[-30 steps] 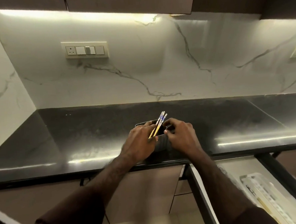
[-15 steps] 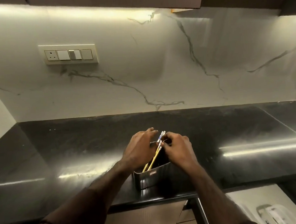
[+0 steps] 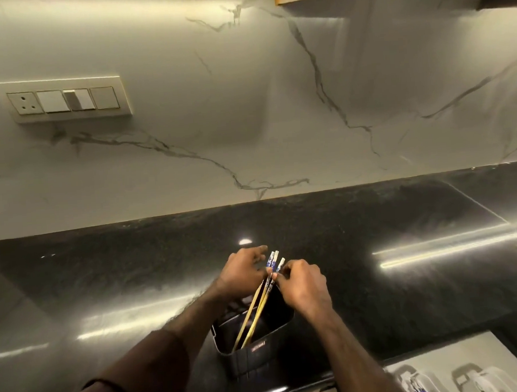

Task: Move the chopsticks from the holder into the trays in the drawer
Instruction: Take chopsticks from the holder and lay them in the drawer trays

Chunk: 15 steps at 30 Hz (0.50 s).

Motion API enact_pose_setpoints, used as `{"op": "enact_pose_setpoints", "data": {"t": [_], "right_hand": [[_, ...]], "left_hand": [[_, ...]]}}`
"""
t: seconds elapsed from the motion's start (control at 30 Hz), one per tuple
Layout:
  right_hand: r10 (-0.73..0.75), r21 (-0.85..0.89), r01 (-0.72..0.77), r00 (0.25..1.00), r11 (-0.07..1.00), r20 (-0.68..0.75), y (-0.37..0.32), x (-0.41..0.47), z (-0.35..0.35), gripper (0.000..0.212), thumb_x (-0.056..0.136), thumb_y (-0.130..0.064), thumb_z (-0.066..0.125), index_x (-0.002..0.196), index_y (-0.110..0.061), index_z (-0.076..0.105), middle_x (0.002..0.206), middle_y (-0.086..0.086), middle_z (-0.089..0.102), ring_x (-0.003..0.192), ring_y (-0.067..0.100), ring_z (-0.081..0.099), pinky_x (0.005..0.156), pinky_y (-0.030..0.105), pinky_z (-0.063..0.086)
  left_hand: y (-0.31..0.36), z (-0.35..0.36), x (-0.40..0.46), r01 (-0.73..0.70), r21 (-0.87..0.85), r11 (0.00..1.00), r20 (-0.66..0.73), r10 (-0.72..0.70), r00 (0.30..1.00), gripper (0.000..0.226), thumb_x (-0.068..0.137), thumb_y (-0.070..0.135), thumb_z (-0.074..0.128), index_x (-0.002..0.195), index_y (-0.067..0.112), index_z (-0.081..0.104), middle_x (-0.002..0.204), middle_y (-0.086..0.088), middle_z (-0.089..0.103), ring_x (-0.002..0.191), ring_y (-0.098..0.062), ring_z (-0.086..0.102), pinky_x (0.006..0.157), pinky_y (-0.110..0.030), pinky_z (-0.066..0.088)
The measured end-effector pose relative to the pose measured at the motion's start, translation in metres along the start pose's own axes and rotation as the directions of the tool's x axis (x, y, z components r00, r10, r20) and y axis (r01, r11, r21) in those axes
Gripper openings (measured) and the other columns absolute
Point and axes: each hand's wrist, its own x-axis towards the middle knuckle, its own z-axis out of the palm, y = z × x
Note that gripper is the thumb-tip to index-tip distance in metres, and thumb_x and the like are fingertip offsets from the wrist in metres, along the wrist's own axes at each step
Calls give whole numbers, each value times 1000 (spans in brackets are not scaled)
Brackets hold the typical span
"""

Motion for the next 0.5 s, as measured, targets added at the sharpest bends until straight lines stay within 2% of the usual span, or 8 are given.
{"op": "enact_pose_setpoints", "data": {"t": [0.13, 0.27, 0.37, 0.5], "right_hand": [[3, 8, -3, 1000, 1000, 4, -6, 12, 1, 23, 94, -40, 60, 111, -28, 67, 95, -4, 69, 85, 10, 67, 80, 35, 59], [1, 20, 0, 1000, 1000, -14, -13, 17, 5, 22, 95, -36, 58, 114, -28, 67, 98, -3, 70, 88, 11, 66, 82, 36, 59], [-2, 36, 3, 1000, 999, -17, -14, 20, 7, 22, 96, -36, 58, 114, -28, 68, 100, -2, 71, 90, 12, 66, 84, 37, 58], [-19, 41, 20, 1000, 999, -14, -14, 22, 8, 19, 96, -25, 59, 113, -27, 68, 97, -5, 70, 86, 9, 66, 82, 33, 58]], "left_hand": [[-4, -4, 16, 16, -131, 991, 52, -9, 999, 54, 87, 14, 69, 138, 11, 51, 124, -4, 67, 115, -8, 62, 104, -23, 45], [-10, -6, 20, -2, -203, 979, 51, 13, 999, 48, 86, 8, 71, 132, 13, 58, 119, 0, 69, 107, -1, 64, 86, -7, 47], [-12, -6, 21, -12, -276, 961, 18, 18, 1000, 45, 83, 4, 73, 125, 13, 63, 110, 1, 73, 98, 3, 67, 83, -10, 51], [-12, -8, 22, -44, -321, 946, 8, 49, 999, 41, 80, 6, 76, 119, 16, 67, 94, 5, 76, 89, 1, 70, 78, -13, 54]]}}
